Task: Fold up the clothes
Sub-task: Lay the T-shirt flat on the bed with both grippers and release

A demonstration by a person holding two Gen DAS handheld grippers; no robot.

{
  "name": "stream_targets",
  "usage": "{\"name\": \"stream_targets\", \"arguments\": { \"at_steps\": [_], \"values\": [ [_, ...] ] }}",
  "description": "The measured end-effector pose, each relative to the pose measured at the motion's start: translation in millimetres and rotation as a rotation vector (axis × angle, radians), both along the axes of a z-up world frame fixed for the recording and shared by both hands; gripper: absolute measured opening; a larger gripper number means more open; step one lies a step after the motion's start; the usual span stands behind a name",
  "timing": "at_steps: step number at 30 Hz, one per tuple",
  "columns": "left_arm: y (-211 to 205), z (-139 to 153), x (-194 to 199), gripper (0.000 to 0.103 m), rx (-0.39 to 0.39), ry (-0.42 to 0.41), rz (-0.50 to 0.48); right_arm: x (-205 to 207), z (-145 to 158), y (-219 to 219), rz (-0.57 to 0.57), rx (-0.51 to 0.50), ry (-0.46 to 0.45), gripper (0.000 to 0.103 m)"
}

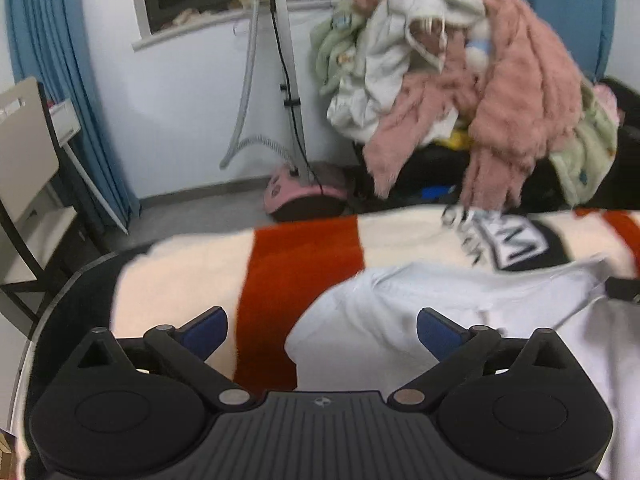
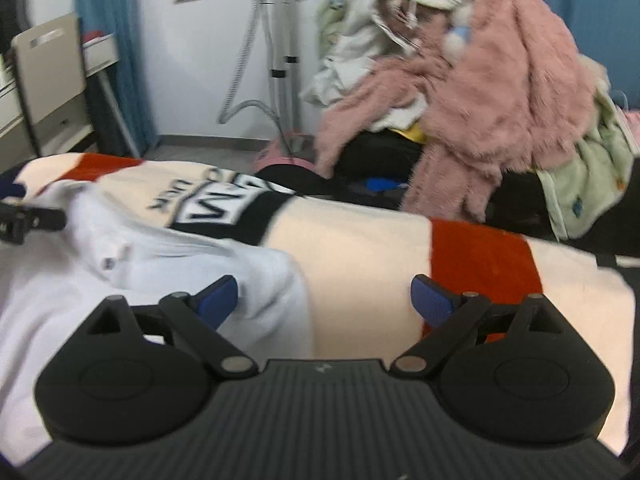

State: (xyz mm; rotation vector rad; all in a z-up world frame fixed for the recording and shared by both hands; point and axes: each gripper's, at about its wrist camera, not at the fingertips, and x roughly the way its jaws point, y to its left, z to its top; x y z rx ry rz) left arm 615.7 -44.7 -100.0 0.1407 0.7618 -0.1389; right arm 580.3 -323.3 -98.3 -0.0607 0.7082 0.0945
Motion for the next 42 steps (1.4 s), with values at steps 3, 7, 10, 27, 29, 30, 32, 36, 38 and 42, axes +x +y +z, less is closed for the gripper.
{"name": "stream_targets", "arguments": {
  "at_steps": [3, 7, 10, 27, 29, 30, 32, 36, 38, 42],
  "values": [
    [9, 22, -31, 0.103, -0.046, -0.063, 0.005, -27, 17, 11, -0.021, -0.016, -0.083, 0.095],
    [19, 53, -97, 0.103, -0.075, -0.168, 0.027, -71, 39, 24, -0.054, 0.012, -0.182, 0.095],
    [22, 81, -171, 0.103, -0.075, -0.231, 0.032, -130, 60, 33, -0.057, 0.061, -0.248, 0.095],
    [70, 201, -532, 0.103, -0.196, -0.300, 0.159, -464, 154, 84, -0.125, 0.181, -0.408, 0.095],
    [78, 199, -540, 0.103, -0.203, -0.296, 0.178, -487, 158, 90, -0.129, 0.189, -0.418, 0.095],
    [82, 197, -543, 0.103, -0.204, -0.296, 0.187, -499, 160, 93, -0.131, 0.193, -0.423, 0.095],
    [90, 190, -546, 0.102, -0.205, -0.291, 0.207, -505, 151, 95, -0.137, 0.207, -0.431, 0.095],
    [107, 158, -515, 0.100, -0.219, -0.246, 0.263, -491, 122, 90, -0.150, 0.211, -0.410, 0.095],
    [117, 139, -491, 0.098, -0.221, -0.233, 0.285, -484, 107, 88, -0.157, 0.212, -0.399, 0.095],
    [136, 93, -431, 0.089, -0.228, -0.210, 0.340, -471, 77, 83, -0.170, 0.216, -0.377, 0.095]
  ]
}}
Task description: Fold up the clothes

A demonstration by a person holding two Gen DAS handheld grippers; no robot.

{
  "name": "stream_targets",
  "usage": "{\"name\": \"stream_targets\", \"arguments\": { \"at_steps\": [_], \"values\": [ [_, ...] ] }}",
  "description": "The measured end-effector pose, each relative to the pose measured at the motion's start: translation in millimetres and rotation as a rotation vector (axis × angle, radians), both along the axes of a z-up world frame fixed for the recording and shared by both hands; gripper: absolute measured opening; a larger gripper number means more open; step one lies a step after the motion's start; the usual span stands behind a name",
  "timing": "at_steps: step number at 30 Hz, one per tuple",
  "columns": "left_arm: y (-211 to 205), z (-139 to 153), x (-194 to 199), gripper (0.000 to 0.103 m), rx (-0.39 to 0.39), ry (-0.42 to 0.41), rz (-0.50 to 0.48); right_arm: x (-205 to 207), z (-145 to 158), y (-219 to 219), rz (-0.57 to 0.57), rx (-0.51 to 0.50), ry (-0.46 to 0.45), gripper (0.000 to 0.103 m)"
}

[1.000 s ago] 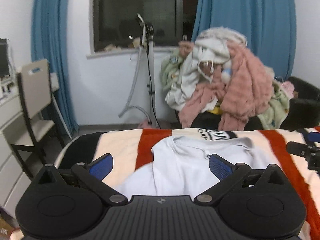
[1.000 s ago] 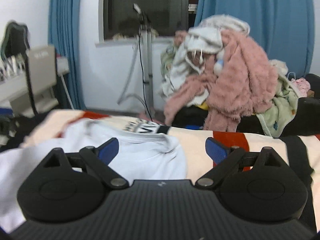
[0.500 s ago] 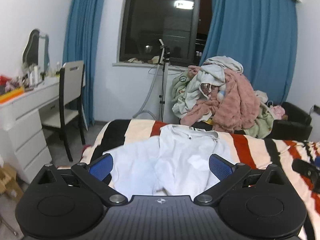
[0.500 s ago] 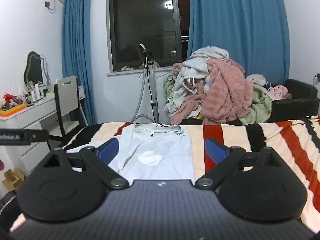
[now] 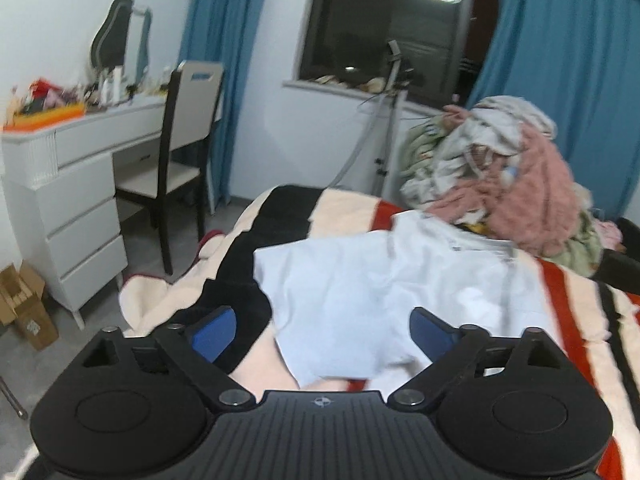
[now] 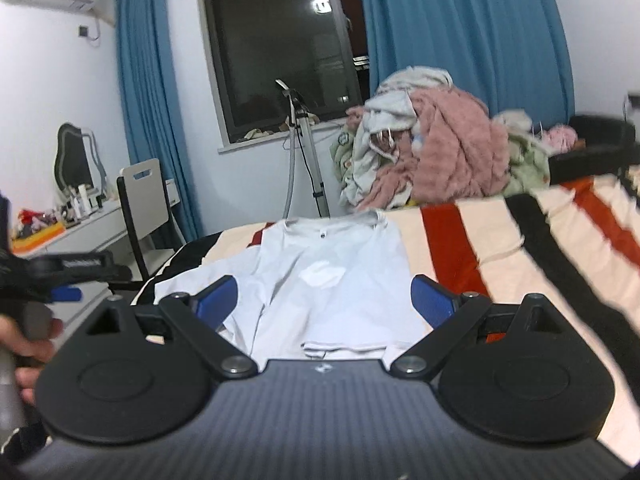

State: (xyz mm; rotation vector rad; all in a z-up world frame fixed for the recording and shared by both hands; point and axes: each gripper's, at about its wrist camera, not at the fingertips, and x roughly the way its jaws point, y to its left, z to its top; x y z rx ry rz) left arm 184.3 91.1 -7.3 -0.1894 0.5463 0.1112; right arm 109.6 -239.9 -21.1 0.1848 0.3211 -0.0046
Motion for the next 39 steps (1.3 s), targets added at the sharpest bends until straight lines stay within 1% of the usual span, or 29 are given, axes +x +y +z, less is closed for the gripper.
{"name": "stream_targets", "arguments": {
  "at_steps": [1, 2, 3, 5, 8, 9, 10, 11, 12, 13, 17, 20, 22, 23, 24, 26, 27, 28, 30, 32, 35, 37, 39],
  "values": [
    [4, -11, 17, 0.084, -0.006, 0.010, 0.005, 3, -7, -1, -0.002, 0.002, 0.006, 0.095],
    [9, -22, 34, 0.081, -0.012, 0.020, 0.010, 7, -15, -2, -0.005, 0.004, 0.011, 0.095],
    [14, -33, 51, 0.075, -0.020, 0.024, 0.020, 10, -22, -3, -0.007, 0.006, 0.017, 0.095],
    [23, -53, 83, 0.073, -0.040, 0.022, 0.052, 17, -37, -6, -0.012, 0.009, 0.028, 0.095],
    [37, -74, 128, 0.066, -0.055, 0.024, 0.097, 42, -49, -18, -0.047, 0.036, 0.047, 0.095],
    [40, -76, 141, 0.060, -0.042, 0.022, 0.106, 51, -53, -22, -0.059, 0.052, 0.055, 0.095],
    [42, -73, 153, 0.051, -0.009, 0.018, 0.107, 58, -57, -27, -0.072, 0.069, 0.063, 0.095],
    [43, -70, 165, 0.045, 0.023, 0.013, 0.109, 65, -62, -29, -0.082, 0.082, 0.075, 0.095],
    [45, -67, 177, 0.021, 0.056, 0.009, 0.111, 71, -67, -30, -0.089, 0.094, 0.088, 0.095],
    [46, -64, 188, 0.004, 0.088, 0.005, 0.112, 78, -73, -32, -0.097, 0.106, 0.102, 0.095],
    [52, -51, 236, 0.003, 0.218, -0.013, 0.119, 96, -84, -27, -0.121, 0.106, 0.106, 0.095],
    [57, -25, 281, 0.003, 0.375, -0.051, 0.198, 106, -89, -24, -0.134, 0.095, 0.093, 0.095],
    [58, -19, 310, 0.003, 0.427, -0.042, 0.241, 113, -92, -23, -0.137, 0.089, 0.093, 0.095],
    [58, -19, 324, 0.003, 0.445, -0.022, 0.253, 116, -94, -22, -0.133, 0.083, 0.097, 0.095],
    [57, -24, 334, 0.004, 0.444, 0.006, 0.251, 120, -96, -21, -0.130, 0.077, 0.102, 0.095],
    [55, -34, 343, 0.011, 0.415, 0.037, 0.238, 123, -99, -21, -0.125, 0.062, 0.109, 0.095],
    [54, -37, 341, 0.019, 0.392, 0.038, 0.231, 124, -100, -21, -0.123, 0.055, 0.113, 0.095],
    [52, -40, 340, 0.035, 0.368, 0.040, 0.225, 125, -100, -21, -0.122, 0.052, 0.116, 0.095],
    [45, -43, 327, 0.051, 0.349, 0.047, 0.219, 124, -100, -22, -0.119, 0.052, 0.116, 0.095],
    [35, -43, 306, 0.051, 0.329, 0.055, 0.210, 122, -99, -21, -0.111, 0.044, 0.106, 0.095],
    [18, -38, 252, 0.053, 0.269, 0.073, 0.160, 116, -95, -18, -0.098, 0.026, 0.086, 0.095],
    [5, -32, 207, 0.053, 0.260, 0.094, 0.111, 111, -91, -17, -0.097, 0.018, 0.073, 0.095],
    [-6, -25, 153, 0.053, 0.244, 0.106, 0.062, 104, -86, -17, -0.095, 0.011, 0.060, 0.095]
  ]
}}
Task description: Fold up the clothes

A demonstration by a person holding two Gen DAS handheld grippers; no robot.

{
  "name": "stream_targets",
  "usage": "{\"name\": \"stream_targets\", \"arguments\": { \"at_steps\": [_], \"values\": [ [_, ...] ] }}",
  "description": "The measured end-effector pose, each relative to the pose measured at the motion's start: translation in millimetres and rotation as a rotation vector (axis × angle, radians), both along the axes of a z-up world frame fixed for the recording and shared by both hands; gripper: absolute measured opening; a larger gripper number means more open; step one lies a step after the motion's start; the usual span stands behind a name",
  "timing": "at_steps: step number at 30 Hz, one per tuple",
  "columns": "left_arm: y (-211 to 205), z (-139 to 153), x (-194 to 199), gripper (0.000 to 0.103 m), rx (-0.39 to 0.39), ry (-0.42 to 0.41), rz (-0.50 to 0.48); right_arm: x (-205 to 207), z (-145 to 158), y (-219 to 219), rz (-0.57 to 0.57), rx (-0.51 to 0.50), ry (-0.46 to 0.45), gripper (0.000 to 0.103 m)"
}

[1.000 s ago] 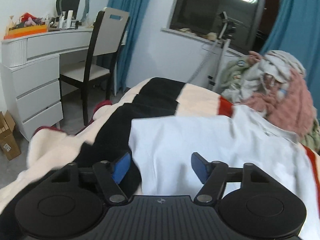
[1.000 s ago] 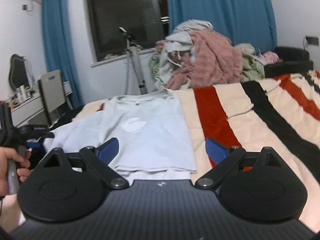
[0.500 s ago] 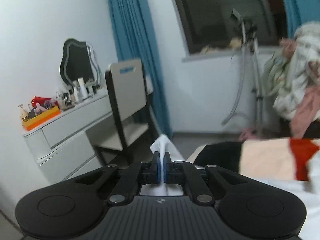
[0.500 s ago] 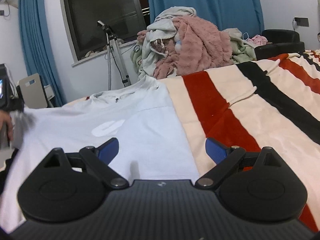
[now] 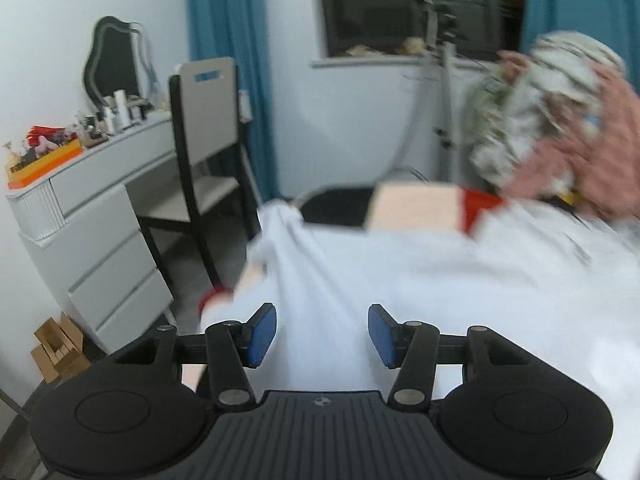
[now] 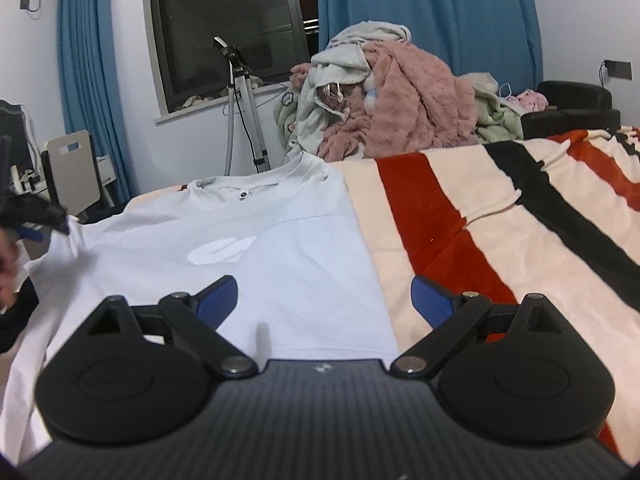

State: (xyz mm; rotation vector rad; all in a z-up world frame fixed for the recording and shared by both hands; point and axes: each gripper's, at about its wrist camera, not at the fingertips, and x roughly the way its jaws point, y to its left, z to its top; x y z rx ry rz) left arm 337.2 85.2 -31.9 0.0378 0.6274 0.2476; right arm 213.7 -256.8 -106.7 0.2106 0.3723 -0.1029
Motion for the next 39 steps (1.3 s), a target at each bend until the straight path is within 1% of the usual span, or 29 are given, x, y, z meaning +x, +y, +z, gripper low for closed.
{"name": "stream_targets", "arguments": {
  "at_steps": [2, 5, 8, 10, 11, 13, 15, 17, 20, 23, 26, 27, 28, 29, 31, 34, 36, 38, 39],
  "values": [
    [-8, 6, -57, 0.053, -0.039, 0.009, -0.035, -7, 5, 0, 0.002, -0.008, -0.013, 0.095],
    [-17, 6, -145, 0.052, -0.124, 0.062, -0.121, -18, 14, 1, 0.005, -0.019, -0.032, 0.095],
    [-17, -1, -224, 0.052, -0.212, 0.095, -0.174, -35, 24, 2, 0.009, -0.036, -0.044, 0.095],
    [-20, -11, -270, 0.050, -0.261, 0.114, -0.207, -48, 31, 2, 0.007, -0.050, -0.042, 0.095],
    [-24, -14, -290, 0.049, -0.272, 0.124, -0.228, -55, 35, 3, 0.006, -0.057, -0.041, 0.095],
    [-33, -20, -326, 0.049, -0.268, 0.142, -0.277, -68, 42, 2, -0.002, -0.054, -0.024, 0.095],
    [-41, -24, -352, 0.049, -0.257, 0.145, -0.318, -82, 48, 1, -0.004, -0.037, -0.013, 0.095],
    [-48, -28, -367, 0.047, -0.239, 0.159, -0.361, -97, 52, 3, 0.000, -0.032, -0.014, 0.095],
    [-57, -29, -372, 0.047, -0.246, 0.169, -0.420, -108, 56, 7, -0.009, -0.060, -0.017, 0.095],
    [-61, -36, -369, 0.043, -0.252, 0.212, -0.411, -113, 56, 8, -0.022, -0.080, -0.011, 0.095],
    [-58, -45, -352, 0.037, -0.253, 0.264, -0.401, -114, 52, 7, -0.036, -0.089, 0.001, 0.095],
    [-55, -47, -348, 0.027, -0.256, 0.276, -0.395, -115, 51, 6, -0.041, -0.092, 0.005, 0.095],
    [-53, -49, -345, 0.013, -0.258, 0.287, -0.388, -115, 50, 6, -0.046, -0.095, 0.010, 0.095],
    [-48, -48, -342, 0.008, -0.269, 0.289, -0.382, -115, 48, 5, -0.051, -0.098, 0.014, 0.095],
    [-34, -38, -340, 0.005, -0.310, 0.276, -0.372, -116, 47, 3, -0.060, -0.098, 0.019, 0.095],
    [-13, -23, -336, 0.004, -0.370, 0.255, -0.356, -119, 47, 0, -0.069, -0.089, 0.014, 0.095],
    [8, -8, -335, 0.004, -0.419, 0.247, -0.336, -122, 48, -2, -0.075, -0.082, 0.011, 0.095],
    [32, 7, -331, 0.004, -0.413, 0.240, -0.292, -123, 48, -3, -0.077, -0.071, 0.006, 0.095],
    [44, 14, -329, 0.004, -0.383, 0.238, -0.259, -123, 49, -3, -0.077, -0.065, 0.004, 0.095]
  ]
}}
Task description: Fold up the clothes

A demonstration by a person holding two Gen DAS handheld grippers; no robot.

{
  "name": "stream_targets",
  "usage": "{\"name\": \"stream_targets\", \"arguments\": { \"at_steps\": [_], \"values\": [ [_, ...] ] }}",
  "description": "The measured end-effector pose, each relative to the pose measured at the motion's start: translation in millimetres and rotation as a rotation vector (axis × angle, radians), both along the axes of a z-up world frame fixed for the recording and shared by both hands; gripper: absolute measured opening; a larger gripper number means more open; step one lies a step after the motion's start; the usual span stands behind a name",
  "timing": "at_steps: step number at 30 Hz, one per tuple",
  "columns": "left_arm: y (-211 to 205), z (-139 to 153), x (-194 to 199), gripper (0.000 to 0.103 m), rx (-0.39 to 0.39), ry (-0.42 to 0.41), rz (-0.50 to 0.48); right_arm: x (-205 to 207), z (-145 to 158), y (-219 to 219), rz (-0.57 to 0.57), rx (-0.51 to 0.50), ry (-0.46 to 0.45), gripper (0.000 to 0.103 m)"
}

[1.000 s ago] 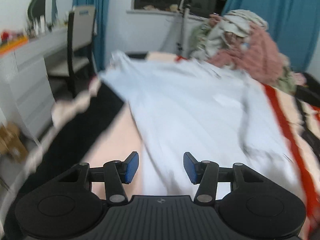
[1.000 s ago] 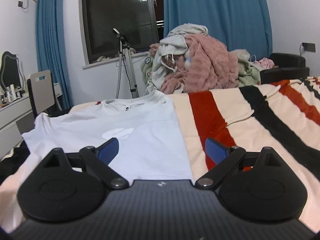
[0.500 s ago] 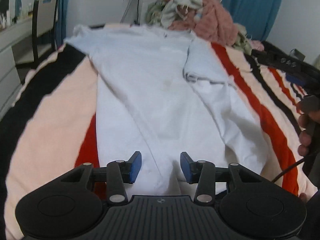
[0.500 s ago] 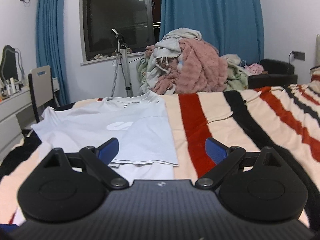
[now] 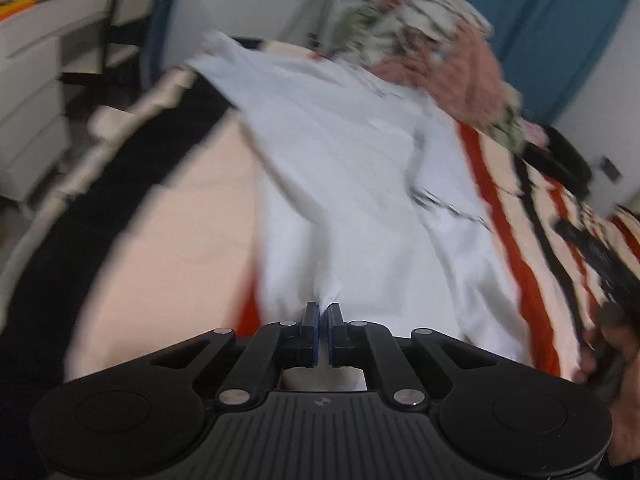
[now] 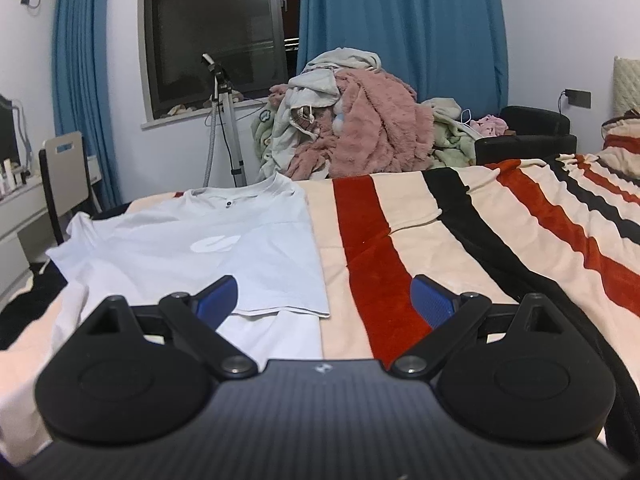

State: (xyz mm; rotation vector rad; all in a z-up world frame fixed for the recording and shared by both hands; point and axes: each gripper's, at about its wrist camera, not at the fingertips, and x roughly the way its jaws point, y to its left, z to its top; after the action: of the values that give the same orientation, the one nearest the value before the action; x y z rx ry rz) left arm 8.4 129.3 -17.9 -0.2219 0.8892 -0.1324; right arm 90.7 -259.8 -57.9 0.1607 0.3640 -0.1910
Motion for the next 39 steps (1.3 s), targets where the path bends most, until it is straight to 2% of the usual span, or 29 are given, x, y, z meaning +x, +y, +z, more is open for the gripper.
{"name": "stream_targets", "arguments": {
  "at_steps": [4, 8, 9, 12, 14, 16, 19, 22, 25, 27, 31, 35, 36, 39],
  "values": [
    [35, -5, 19, 0.004, 0.123, 0.086, 0.110, 0, 1, 2, 0.007, 0.014, -0.007, 0.095],
    [38, -16, 28, 0.006, 0.161, 0.140, 0.117, -2, 4, 4, 0.022, 0.023, -0.010, 0.095],
    [36, -13, 29, 0.011, 0.168, 0.125, 0.110, -3, 5, 4, 0.024, 0.029, -0.012, 0.095],
    [22, 1, 29, 0.049, 0.199, 0.053, 0.104, -9, 10, 0, 0.030, 0.069, -0.022, 0.095],
    [11, 13, 31, 0.054, 0.197, -0.023, 0.093, -11, 12, -4, 0.038, 0.107, -0.031, 0.095],
    [-6, 24, 34, 0.070, 0.195, -0.095, 0.082, -11, 13, -7, 0.046, 0.136, -0.037, 0.095],
    [-37, 37, 42, 0.081, 0.163, -0.213, 0.062, -9, 12, -11, 0.059, 0.178, -0.035, 0.095],
    [-72, 36, 53, 0.087, 0.132, -0.284, 0.030, -3, 7, -19, 0.067, 0.254, -0.021, 0.094],
    [-105, 33, 65, 0.088, 0.098, -0.346, 0.000, 4, -2, -28, 0.076, 0.333, -0.003, 0.094],
    [-116, 19, 72, 0.088, 0.069, -0.341, -0.016, 8, -9, -34, 0.083, 0.389, 0.010, 0.075],
    [-112, -6, 83, 0.088, 0.075, -0.342, -0.019, 34, -32, -50, 0.064, 0.511, 0.046, 0.069],
    [-103, -29, 93, 0.088, 0.090, -0.346, -0.019, 81, -66, -65, 0.009, 0.628, 0.103, 0.056],
    [-100, -34, 96, 0.088, 0.091, -0.343, -0.016, 92, -75, -66, 0.005, 0.646, 0.114, 0.052],
    [-88, -43, 105, 0.088, 0.075, -0.323, 0.000, 123, -89, -64, 0.018, 0.617, 0.127, 0.051]
  ]
}}
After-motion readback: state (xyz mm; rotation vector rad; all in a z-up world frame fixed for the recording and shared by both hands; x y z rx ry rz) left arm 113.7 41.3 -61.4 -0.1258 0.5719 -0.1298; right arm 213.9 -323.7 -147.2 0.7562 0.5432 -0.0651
